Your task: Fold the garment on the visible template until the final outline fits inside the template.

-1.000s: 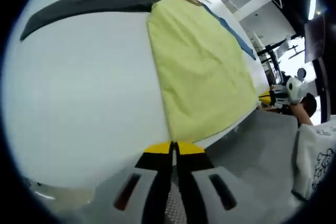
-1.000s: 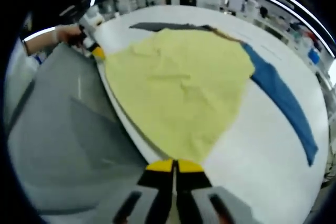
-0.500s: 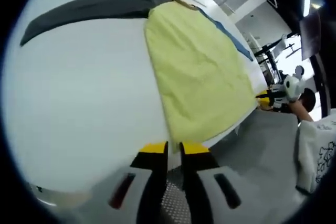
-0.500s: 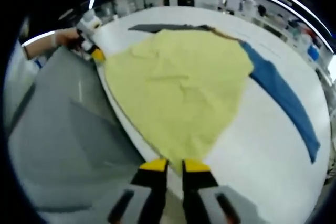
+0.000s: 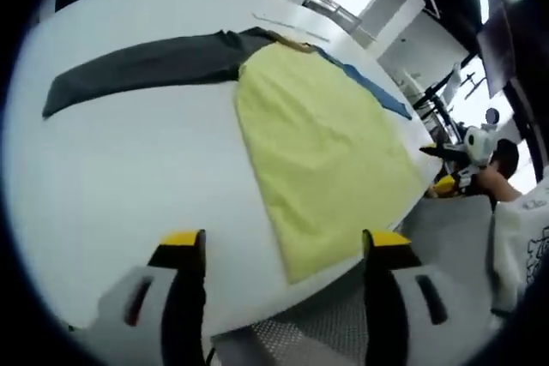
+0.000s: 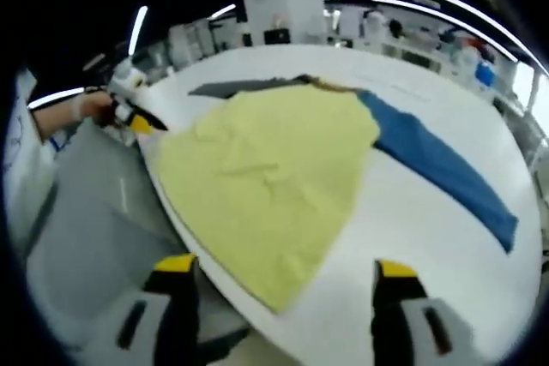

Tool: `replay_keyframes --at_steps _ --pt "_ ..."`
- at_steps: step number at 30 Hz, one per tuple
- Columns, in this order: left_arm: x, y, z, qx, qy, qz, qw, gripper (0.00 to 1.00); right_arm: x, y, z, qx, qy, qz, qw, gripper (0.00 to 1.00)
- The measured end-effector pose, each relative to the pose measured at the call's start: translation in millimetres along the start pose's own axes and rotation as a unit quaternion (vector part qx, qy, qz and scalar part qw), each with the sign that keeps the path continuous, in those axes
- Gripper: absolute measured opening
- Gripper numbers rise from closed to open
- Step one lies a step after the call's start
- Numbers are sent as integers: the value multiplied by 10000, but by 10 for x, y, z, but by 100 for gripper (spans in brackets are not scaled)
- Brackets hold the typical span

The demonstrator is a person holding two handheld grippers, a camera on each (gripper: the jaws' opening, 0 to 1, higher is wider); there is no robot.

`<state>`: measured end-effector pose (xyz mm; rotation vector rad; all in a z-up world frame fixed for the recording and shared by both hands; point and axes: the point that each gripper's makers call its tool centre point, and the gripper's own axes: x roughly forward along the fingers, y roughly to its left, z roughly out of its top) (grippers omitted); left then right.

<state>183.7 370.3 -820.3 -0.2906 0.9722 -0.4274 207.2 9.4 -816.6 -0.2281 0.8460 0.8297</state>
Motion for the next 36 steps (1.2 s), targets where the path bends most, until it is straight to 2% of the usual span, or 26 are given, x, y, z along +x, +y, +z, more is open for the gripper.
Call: replay_keyframes --at_steps 2,3,8,11,16,20,21,23,26,30,33,36 --pt "9 10 80 76 -154 -6 9999 87 2 -16 15 56 -21 -37 10000 93" --pt "9 15 88 44 -129 -1 9999 89 3 -32 15 51 -21 -40 10000 93" --pt "33 4 244 158 -262 -26 9995 97 13 -57 58 27 12 -27 10000 93" --pt "55 7 371 388 -329 -64 9987 95 35 -128 105 13 17 5 10000 92" --pt "171 14 559 431 -352 -179 9983 95 90 -306 227 -64 41 50 10000 90" --pt "260 14 795 873 -370 -93 9955 92 169 -533 451 -226 -5 8 9997 88" --pt "292 24 896 987 -417 -115 9942 91 204 -621 531 -204 -62 11 9998 87" --pt "330 -1 1017 1019 -473 -108 9936 91 258 -710 645 35 -178 35 9998 86" --pt "430 5 1249 1167 -642 -54 9911 90 338 -879 861 -35 -308 -65 9995 84" --pt "572 -24 1392 1347 -604 -150 9889 89 443 -1029 1141 53 -523 11 9986 84" --pt "669 -68 1525 1692 -599 -253 9834 88 529 -1109 1300 96 -604 -6 9981 81" --pt "739 -61 1647 1651 -617 -288 9839 86 660 -1180 1427 141 -619 27 9980 81"
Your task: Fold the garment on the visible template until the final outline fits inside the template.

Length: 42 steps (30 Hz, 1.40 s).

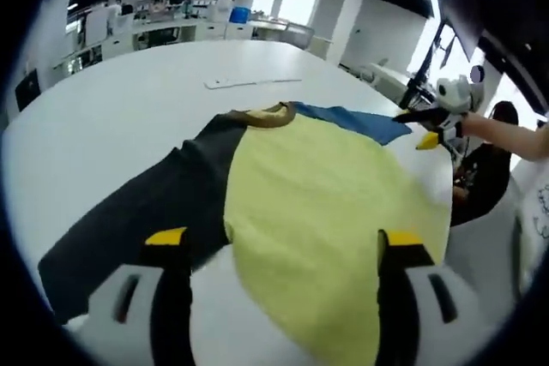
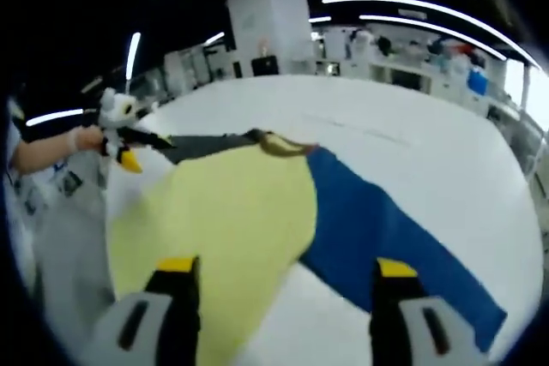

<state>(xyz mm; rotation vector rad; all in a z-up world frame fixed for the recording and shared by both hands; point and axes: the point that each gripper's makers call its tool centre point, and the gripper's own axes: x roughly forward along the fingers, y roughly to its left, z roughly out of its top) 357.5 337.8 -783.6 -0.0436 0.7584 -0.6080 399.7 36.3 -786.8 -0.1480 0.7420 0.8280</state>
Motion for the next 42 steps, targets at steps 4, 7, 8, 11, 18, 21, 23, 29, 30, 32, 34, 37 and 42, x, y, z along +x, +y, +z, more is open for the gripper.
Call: replay_keyframes --at_steps 4,7,8,11,18,21,23,29,30,32,34,37,42 --pt "132 122 191 114 -83 -49 9999 84 164 -25 138 -83 -13 44 10000 80" --pt "248 164 290 319 -63 -140 9994 82 285 -44 268 -180 -13 126 9998 79" --pt "294 221 318 402 -4 -121 9991 81 352 -84 329 -218 -7 166 9996 79" --pt "380 280 450 454 -68 -115 9989 78 455 -44 412 -347 24 213 9992 78" --pt "671 490 702 585 -117 -23 9982 72 754 -107 679 -384 5 293 9988 76" --pt "768 635 824 658 -168 23 9977 69 893 -169 797 -330 -75 312 9989 74" --pt "838 636 910 446 -253 -27 9987 67 954 -203 829 -299 -72 315 9990 72" --pt "1032 725 937 688 0 -33 9976 65 1170 -331 931 -307 -1 302 9991 70" --pt "1044 732 957 689 -14 -46 9976 63 1205 -353 948 -316 8 302 9990 69" --pt "1092 755 1014 645 -66 -73 9979 60 1248 -360 974 -364 31 304 9989 68" --pt "1155 782 1044 558 -74 -131 9983 58 1303 -361 991 -364 77 320 9988 64" --pt "1252 861 1030 563 37 -144 9983 58 1391 -428 993 -428 188 192 9987 63" --pt "1345 864 1056 548 63 -179 9983 54 1528 -545 1021 -373 306 198 9986 53"
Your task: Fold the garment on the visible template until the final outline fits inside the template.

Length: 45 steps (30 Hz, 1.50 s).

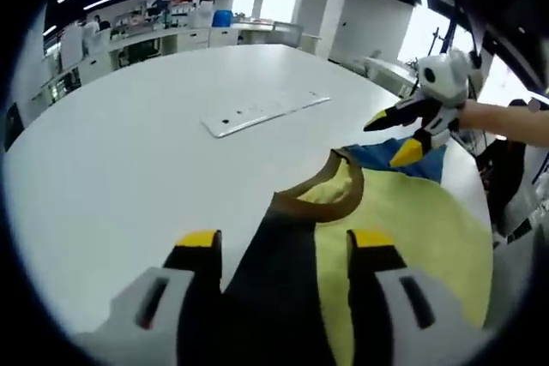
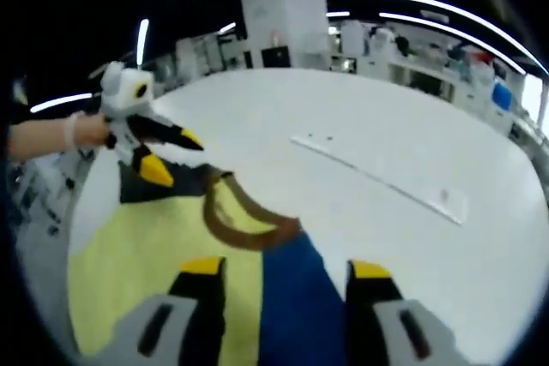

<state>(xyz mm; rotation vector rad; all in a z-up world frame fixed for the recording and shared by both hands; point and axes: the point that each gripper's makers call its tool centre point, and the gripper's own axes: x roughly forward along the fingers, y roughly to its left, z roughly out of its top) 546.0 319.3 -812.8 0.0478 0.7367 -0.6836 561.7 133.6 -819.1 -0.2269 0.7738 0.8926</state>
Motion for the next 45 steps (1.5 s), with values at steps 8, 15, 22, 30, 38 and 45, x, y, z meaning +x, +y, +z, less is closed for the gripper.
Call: replay_keyframes --at_steps 8,15,22,30,38,45 --pt "101 49 -73 178 214 60 9996 39 166 -50 -10 -24 225 34 9997 31" --pt "105 76 -118 151 282 140 9994 30 197 -64 -44 18 325 -50 9995 19" --pt "129 103 -183 148 410 192 9989 18 239 -122 -86 1 435 -117 9990 6" --pt "171 87 -162 262 354 279 9986 0 244 -176 -68 55 417 -170 9990 0" --pt "214 209 -85 245 243 544 9979 0 292 -250 0 -129 256 -404 9988 0" --pt "273 284 -27 208 211 680 9972 0 335 -303 27 -110 148 -509 9985 0"
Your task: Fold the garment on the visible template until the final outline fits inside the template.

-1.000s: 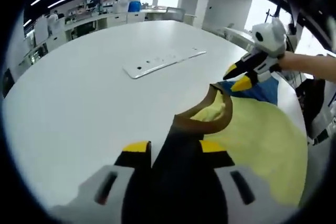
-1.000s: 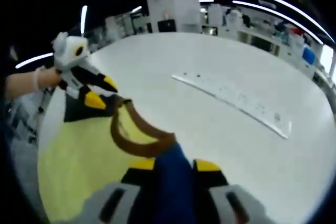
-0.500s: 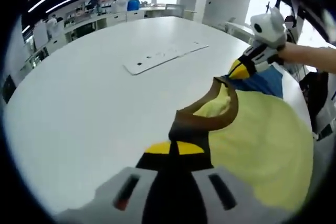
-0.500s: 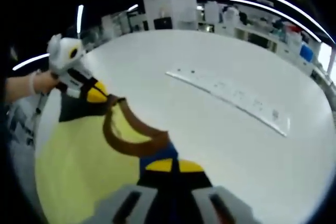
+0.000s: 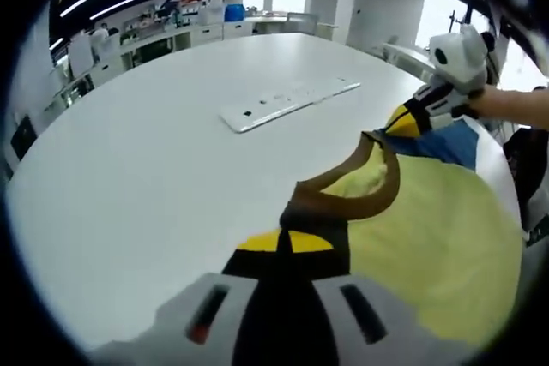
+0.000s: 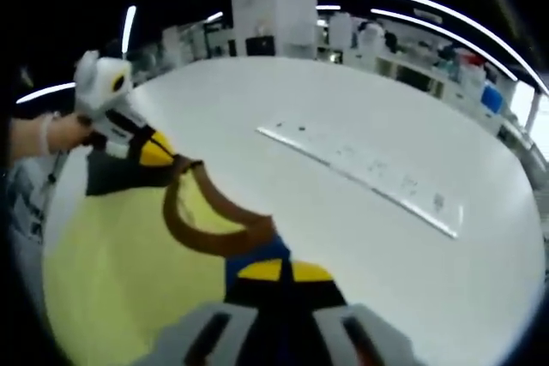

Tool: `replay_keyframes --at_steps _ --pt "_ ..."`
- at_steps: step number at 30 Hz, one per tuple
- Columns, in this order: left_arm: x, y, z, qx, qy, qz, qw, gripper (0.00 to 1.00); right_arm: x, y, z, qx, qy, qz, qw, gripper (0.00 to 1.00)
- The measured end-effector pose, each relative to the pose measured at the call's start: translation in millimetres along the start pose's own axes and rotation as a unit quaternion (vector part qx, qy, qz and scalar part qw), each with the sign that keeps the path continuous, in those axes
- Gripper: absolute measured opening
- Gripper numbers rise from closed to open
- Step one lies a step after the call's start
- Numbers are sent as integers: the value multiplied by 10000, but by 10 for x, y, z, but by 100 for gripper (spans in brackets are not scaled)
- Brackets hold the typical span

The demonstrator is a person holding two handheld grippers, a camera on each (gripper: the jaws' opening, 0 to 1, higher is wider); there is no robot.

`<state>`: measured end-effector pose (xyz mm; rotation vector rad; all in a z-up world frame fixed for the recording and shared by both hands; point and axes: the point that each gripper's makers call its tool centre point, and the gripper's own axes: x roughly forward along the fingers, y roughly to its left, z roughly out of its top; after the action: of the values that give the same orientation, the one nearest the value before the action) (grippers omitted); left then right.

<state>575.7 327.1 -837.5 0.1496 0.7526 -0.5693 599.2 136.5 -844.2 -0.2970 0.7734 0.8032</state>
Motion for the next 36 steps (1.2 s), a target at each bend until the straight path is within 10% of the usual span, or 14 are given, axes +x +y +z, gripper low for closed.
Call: replay_keyframes --at_steps 11,15,36 --pt "15 -33 9 -48 -69 -19 10000 2 -27 29 -22 244 -60 66 9997 1" --pt "-69 -116 37 -40 -182 -115 9998 7 -56 80 -18 108 -149 127 9998 27" --pt "-444 -795 -21 -23 -757 -918 9929 98 -590 586 -250 -394 -582 783 9944 97"
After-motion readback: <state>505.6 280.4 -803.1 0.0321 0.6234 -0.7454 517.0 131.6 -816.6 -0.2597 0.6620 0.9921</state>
